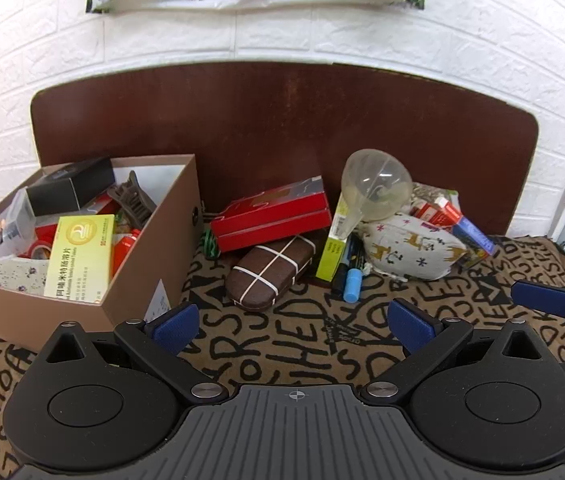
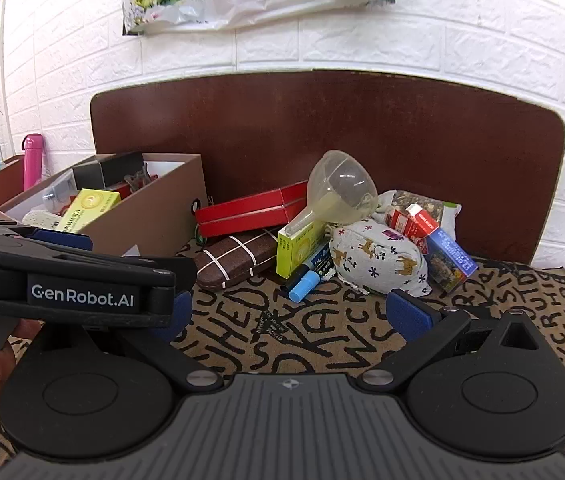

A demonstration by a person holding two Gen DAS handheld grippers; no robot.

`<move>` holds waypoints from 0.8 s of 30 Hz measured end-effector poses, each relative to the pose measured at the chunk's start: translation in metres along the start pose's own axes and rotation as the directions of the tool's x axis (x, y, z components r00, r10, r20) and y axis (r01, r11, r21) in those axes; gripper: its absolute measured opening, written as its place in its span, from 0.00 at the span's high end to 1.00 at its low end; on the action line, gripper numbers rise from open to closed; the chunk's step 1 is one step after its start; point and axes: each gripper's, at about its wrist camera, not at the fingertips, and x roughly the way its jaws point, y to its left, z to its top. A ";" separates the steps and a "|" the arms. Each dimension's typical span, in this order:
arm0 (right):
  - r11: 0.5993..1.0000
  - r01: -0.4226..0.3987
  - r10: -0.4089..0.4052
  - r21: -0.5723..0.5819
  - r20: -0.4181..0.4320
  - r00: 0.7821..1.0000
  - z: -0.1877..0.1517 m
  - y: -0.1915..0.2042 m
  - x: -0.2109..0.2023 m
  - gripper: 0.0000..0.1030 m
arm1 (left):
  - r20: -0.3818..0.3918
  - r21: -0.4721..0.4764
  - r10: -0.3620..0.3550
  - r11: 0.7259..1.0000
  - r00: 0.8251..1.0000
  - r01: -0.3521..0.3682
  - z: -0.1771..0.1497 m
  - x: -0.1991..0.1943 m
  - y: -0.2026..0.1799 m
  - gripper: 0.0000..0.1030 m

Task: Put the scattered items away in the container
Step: 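Move both grippers toward the brown white-striped glasses case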

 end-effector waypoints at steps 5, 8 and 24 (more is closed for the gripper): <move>1.000 -0.004 0.003 -0.008 -0.014 1.000 0.004 -0.001 0.023 0.00 | -0.013 -0.008 0.007 1.000 1.000 -0.007 0.005 0.020 0.007 0.00; 1.000 -0.012 0.012 -0.007 -0.014 1.000 0.004 -0.003 0.035 0.00 | -0.013 -0.011 0.001 1.000 1.000 -0.001 0.006 0.031 0.012 0.00; 0.999 -0.029 0.032 0.032 -0.071 0.997 -0.007 -0.019 0.108 0.01 | -0.070 0.038 -0.027 0.999 0.997 0.030 0.012 0.113 0.039 0.03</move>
